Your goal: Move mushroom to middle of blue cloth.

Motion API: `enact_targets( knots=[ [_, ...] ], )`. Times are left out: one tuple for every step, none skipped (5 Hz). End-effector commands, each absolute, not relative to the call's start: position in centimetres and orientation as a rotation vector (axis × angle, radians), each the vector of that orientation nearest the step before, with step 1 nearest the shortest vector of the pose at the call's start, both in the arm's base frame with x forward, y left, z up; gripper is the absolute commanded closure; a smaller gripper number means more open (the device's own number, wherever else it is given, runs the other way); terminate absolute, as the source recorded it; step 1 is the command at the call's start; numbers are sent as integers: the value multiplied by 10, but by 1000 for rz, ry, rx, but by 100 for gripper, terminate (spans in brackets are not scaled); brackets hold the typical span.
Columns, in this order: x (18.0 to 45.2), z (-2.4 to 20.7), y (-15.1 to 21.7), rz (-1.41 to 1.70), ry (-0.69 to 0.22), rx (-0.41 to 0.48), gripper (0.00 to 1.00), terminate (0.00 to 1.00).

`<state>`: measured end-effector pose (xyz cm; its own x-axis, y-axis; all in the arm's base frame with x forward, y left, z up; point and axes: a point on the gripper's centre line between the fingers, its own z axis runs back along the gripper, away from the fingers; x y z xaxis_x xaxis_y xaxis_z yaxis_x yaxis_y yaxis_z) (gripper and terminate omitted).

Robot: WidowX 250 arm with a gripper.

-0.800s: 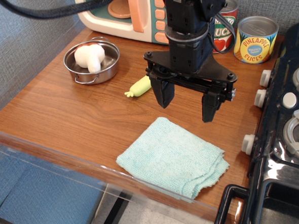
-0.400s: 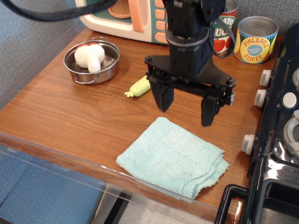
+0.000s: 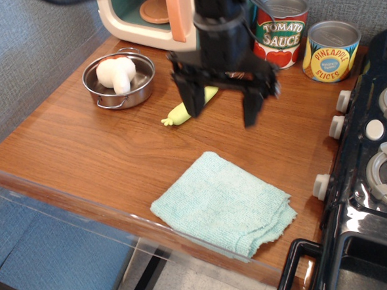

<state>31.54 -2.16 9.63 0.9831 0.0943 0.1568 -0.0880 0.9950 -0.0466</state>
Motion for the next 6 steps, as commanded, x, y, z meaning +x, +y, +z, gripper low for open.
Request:
enact_targets(
  knots=[
    [384, 119, 69, 292, -277, 0, 0, 0],
    [398, 131, 113, 350, -320, 47, 0, 0],
    [390, 139, 140, 389, -337, 89, 0, 0],
    [376, 125, 159, 466, -297, 97, 0, 0],
    [374, 102, 171, 516, -240, 111, 0, 0],
    [375, 80, 174, 534, -174, 110, 0, 0]
  ],
)
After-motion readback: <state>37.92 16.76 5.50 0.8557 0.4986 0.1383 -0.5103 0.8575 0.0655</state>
